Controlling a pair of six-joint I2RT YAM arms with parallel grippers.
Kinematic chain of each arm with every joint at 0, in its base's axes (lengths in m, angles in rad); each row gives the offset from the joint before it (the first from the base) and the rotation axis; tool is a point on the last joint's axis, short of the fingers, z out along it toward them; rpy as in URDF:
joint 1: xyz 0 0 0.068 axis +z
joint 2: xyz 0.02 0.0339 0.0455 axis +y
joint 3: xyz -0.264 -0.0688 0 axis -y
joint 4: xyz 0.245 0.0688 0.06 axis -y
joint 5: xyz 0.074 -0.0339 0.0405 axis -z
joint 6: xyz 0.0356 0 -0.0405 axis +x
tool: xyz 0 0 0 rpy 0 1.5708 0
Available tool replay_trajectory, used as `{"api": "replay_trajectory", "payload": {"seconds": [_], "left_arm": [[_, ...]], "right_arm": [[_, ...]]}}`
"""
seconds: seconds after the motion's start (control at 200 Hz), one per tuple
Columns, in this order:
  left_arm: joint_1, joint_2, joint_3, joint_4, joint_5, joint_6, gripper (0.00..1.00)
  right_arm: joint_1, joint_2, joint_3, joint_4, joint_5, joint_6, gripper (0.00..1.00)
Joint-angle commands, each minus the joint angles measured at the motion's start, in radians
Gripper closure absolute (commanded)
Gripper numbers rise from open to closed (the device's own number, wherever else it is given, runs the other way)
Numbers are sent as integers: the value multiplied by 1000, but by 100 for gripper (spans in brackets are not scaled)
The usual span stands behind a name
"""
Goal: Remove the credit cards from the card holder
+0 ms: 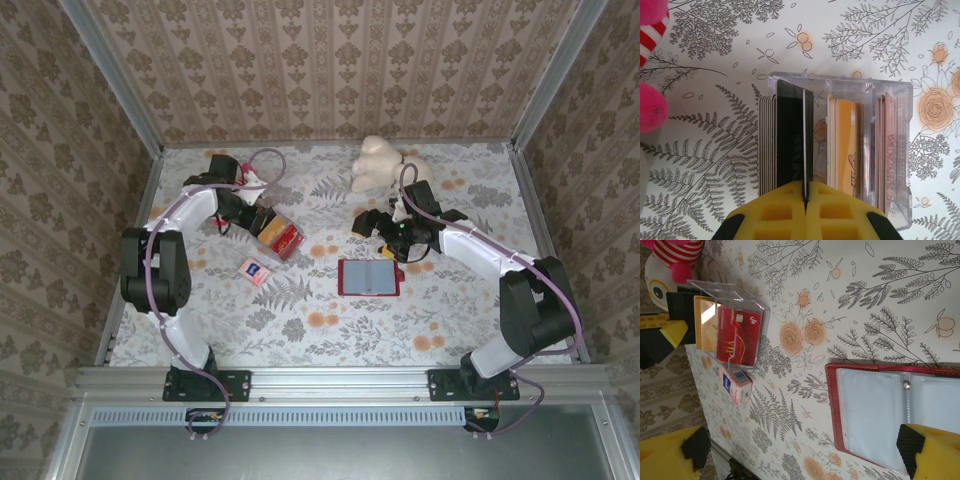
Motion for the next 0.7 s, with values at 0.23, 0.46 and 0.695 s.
{"api": "replay_trajectory", "payload": {"seconds": [0.23,0.46,0.695], "left_arm": [[-8,-10,15,-7,-41,-1,89],[-8,-66,21,-2,-10,-25,67],[13,-156,15,25,21,-128,62]], "right_arm": [[6,8,28,-2,-40,8,1],[6,4,29,2,-46,11,1],[13,4,29,-20,-28,-10,2]]}}
